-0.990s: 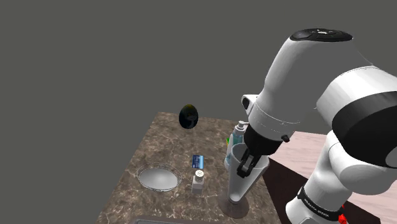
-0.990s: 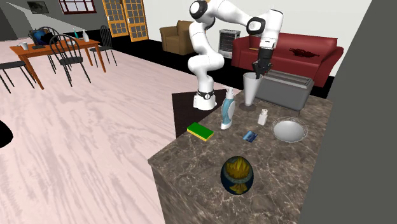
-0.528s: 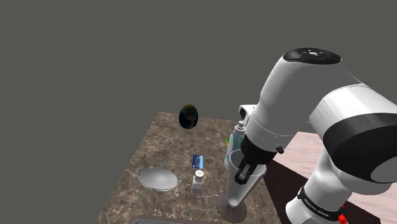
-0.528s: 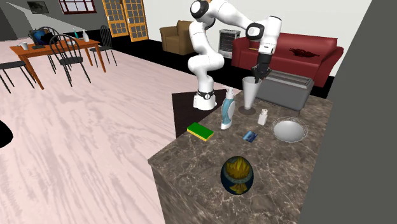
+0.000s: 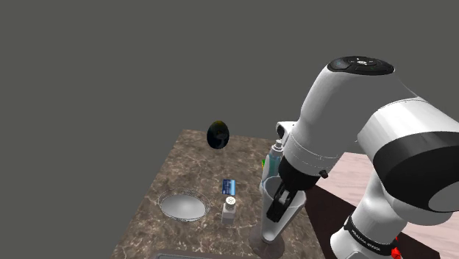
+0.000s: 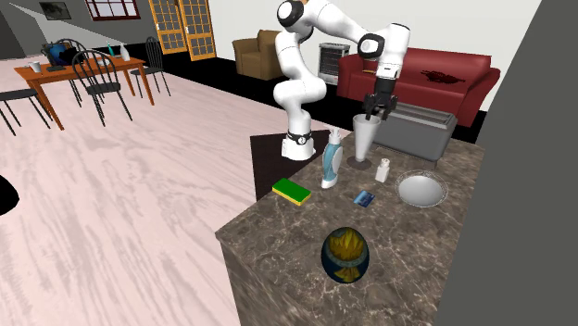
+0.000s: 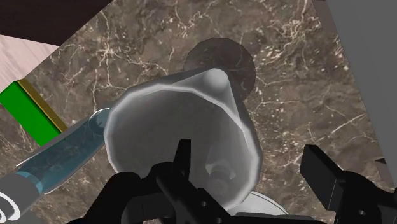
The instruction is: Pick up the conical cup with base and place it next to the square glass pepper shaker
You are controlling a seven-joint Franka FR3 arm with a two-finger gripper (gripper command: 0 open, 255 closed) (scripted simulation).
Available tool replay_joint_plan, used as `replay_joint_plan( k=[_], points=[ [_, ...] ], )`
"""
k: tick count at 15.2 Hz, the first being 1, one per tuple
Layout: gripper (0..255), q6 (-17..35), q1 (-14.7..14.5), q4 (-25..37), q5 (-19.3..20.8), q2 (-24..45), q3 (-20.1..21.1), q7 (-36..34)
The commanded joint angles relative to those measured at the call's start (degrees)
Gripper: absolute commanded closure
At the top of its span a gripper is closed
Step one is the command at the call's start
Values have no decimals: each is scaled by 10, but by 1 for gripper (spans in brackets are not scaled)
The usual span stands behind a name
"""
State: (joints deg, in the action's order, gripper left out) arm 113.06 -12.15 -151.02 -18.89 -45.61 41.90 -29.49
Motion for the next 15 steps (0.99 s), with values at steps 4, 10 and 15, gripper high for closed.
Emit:
replay_joint_plan(
  k=[4,10,15],
  points=[
    [0,-21,-1,15,4,-6,-7,0],
    [0,-78,-1,61,16,-17,-26,-2],
    [0,-78,-1,61,16,-17,-26,-2]
  ],
)
